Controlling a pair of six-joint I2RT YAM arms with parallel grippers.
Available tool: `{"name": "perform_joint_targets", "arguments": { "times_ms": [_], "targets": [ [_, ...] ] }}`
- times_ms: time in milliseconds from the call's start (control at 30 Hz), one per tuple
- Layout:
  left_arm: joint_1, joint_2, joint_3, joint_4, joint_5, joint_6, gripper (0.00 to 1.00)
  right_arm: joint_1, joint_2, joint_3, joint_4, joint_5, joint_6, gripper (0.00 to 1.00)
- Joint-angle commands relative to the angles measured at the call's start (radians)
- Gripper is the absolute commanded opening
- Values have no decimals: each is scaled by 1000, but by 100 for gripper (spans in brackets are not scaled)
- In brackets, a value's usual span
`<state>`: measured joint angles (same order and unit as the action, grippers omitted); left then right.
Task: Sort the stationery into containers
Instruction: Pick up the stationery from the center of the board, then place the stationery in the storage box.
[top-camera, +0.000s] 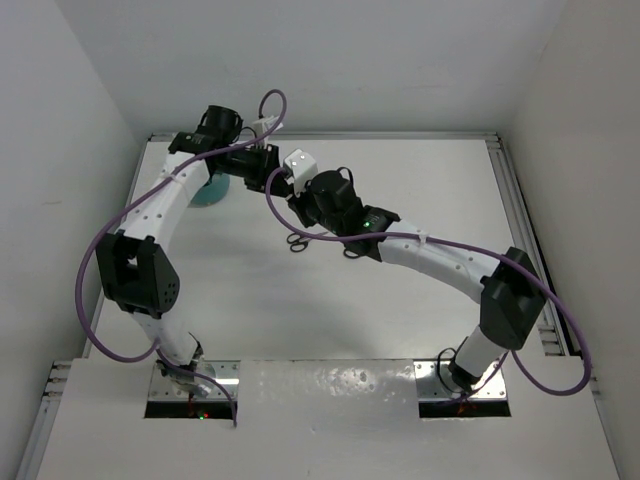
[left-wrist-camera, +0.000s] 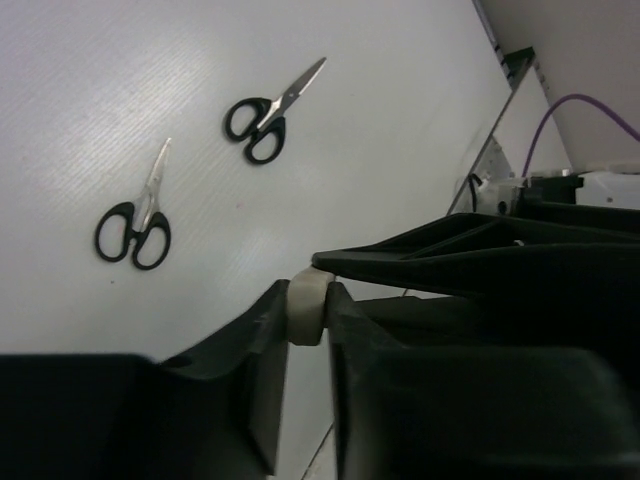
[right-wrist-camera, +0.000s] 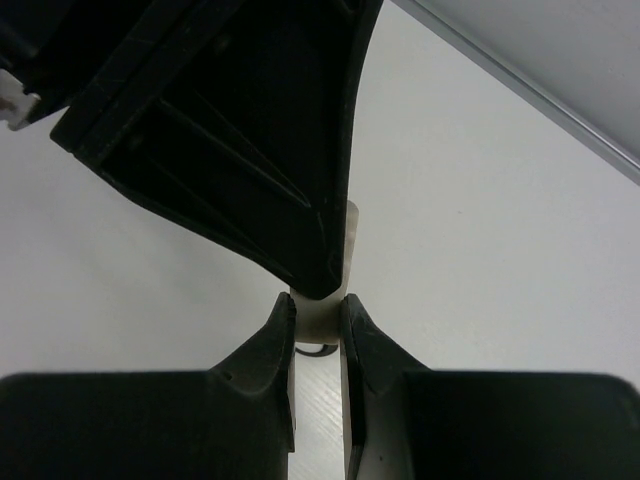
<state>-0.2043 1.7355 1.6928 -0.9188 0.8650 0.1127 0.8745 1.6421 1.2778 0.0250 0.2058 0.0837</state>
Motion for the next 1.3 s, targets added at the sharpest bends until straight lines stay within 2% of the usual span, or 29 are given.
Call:
{"name": "perform_joint_targets", "arguments": {
  "times_ms": [0, 100, 200, 233, 267, 300, 367, 400, 433, 533, 633, 733, 833, 1000, 1267],
  "targets": [
    [-9, 2, 5, 43, 11, -7, 10, 3, -4, 34, 59, -2, 19, 0],
    [-7, 2, 4, 60, 15, -16, 0, 4, -2, 26, 61, -11, 22, 0],
    [-3, 2, 5, 57, 19, -16, 0, 4, -2, 22, 58, -14, 24, 0],
    [2, 2, 5, 55, 19, -13, 0, 4, -2, 23, 47, -16, 25, 5],
    [20, 2, 10, 55, 17, -7, 0, 4, -2, 25, 38, -17, 27, 43],
    [35, -2, 14, 55, 6, 1, 0, 4, -4, 25, 29, -5, 30, 62],
    [107, -8, 30, 72, -45, 18, 0, 6, -16, 15, 3, 35, 44, 91],
    [136, -17, 34, 80, -75, 18, 0, 4, -24, 9, -10, 44, 53, 96],
    [175, -24, 38, 92, -96, 13, 0, 4, -31, -10, -13, 55, 56, 99],
    [389, -39, 51, 153, -178, -2, 0, 4, -74, -72, -14, 81, 80, 99],
    [521, -47, 39, 236, -271, -19, 0, 3, -116, -147, 16, 98, 116, 99],
    [597, -37, -25, 415, -375, -59, 0, 4, -137, -195, 35, 101, 149, 99],
    [622, 5, -51, 504, -420, -102, 0, 4, -134, -195, 12, 101, 156, 99],
    [603, 134, 16, 572, -445, -102, 0, 6, -134, -181, -58, 109, 166, 99],
    [583, 266, 94, 565, -457, -51, 0, 6, -194, -253, -108, 164, 221, 99]
  ]
}}
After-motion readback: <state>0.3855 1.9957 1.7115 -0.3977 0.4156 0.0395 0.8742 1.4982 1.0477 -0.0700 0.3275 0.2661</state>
